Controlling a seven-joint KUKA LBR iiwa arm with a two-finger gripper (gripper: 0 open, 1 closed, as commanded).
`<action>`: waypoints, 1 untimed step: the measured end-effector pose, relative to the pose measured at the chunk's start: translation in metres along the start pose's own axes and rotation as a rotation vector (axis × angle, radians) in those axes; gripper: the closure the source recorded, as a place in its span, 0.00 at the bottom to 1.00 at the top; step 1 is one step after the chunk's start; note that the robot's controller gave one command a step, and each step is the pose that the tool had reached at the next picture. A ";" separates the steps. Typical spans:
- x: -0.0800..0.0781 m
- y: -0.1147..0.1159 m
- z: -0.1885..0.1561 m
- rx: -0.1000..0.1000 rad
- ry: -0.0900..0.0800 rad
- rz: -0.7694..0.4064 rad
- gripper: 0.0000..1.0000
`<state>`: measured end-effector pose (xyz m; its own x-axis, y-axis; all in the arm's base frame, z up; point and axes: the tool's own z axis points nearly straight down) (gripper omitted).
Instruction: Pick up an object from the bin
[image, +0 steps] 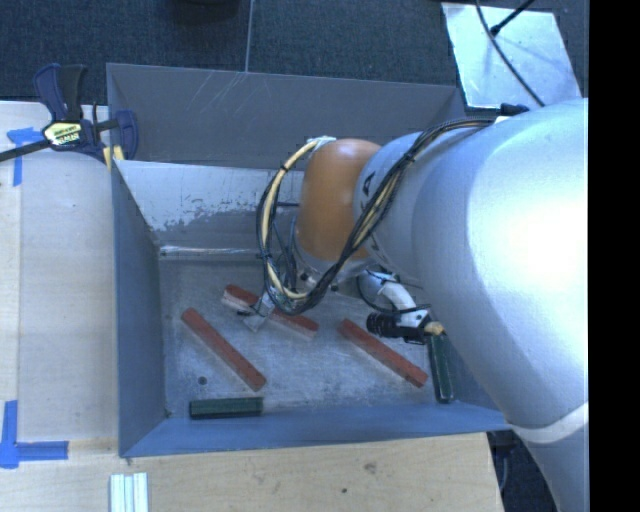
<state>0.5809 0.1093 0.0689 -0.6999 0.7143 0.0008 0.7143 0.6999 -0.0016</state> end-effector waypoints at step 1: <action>-0.001 0.000 0.000 0.000 0.000 -0.001 0.00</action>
Offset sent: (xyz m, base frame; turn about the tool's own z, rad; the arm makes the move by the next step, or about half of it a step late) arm 0.0000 0.0000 0.0000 0.0000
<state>0.5812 0.1087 0.0690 -0.7005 0.7136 0.0005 0.7136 0.7005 -0.0015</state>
